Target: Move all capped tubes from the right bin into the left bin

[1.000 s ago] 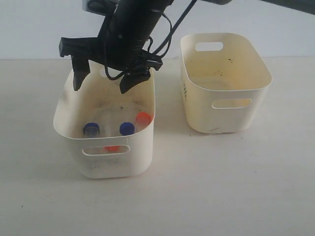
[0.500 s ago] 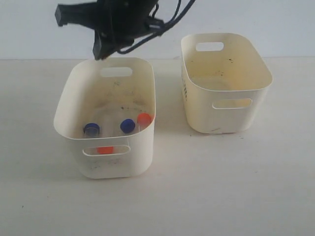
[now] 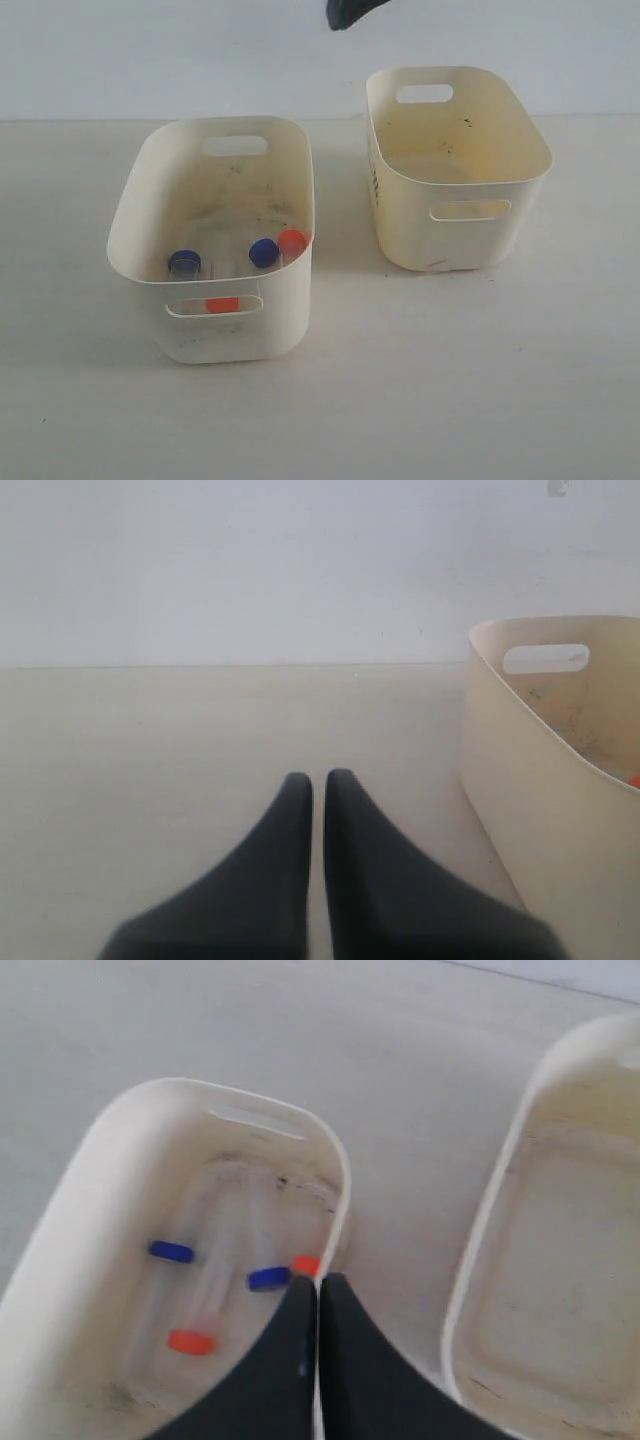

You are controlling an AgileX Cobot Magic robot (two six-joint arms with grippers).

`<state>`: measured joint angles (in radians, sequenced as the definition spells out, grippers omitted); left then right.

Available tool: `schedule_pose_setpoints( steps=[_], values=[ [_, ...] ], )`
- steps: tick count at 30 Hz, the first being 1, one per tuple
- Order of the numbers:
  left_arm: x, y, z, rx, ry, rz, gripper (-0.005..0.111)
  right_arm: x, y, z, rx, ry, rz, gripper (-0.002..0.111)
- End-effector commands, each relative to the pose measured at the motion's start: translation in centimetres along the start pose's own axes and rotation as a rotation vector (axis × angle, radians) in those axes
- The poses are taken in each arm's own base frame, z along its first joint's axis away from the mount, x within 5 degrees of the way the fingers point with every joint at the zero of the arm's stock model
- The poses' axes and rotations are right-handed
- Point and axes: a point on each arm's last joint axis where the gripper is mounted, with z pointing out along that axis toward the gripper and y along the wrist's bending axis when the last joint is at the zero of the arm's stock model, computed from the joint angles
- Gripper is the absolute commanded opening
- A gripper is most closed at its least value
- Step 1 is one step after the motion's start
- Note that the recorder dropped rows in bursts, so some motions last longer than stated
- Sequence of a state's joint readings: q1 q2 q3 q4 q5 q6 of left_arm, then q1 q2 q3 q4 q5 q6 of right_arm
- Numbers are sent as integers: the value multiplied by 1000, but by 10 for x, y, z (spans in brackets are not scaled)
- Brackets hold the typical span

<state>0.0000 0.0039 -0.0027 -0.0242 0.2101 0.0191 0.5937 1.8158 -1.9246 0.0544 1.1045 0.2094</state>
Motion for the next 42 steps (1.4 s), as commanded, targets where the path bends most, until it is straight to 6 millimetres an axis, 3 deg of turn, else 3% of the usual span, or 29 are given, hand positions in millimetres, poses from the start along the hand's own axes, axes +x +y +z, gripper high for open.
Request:
schedule_pose_setpoints(
  steps=[1, 6, 9, 17, 42],
  values=[
    [1, 0, 0, 0, -1, -4, 4, 23, -19, -33, 141, -15, 28, 0],
    [1, 0, 0, 0, -1, -4, 4, 60, -25, -67, 112, -105, 14, 0],
    [1, 0, 0, 0, -1, -4, 4, 83, -29, -76, 97, -142, 12, 0],
    [1, 0, 0, 0, -1, -4, 4, 124, -39, -79, 106, -86, 12, 0],
    [1, 0, 0, 0, -1, -4, 4, 127, -39, -80, 117, -60, -26, 0]
  ],
)
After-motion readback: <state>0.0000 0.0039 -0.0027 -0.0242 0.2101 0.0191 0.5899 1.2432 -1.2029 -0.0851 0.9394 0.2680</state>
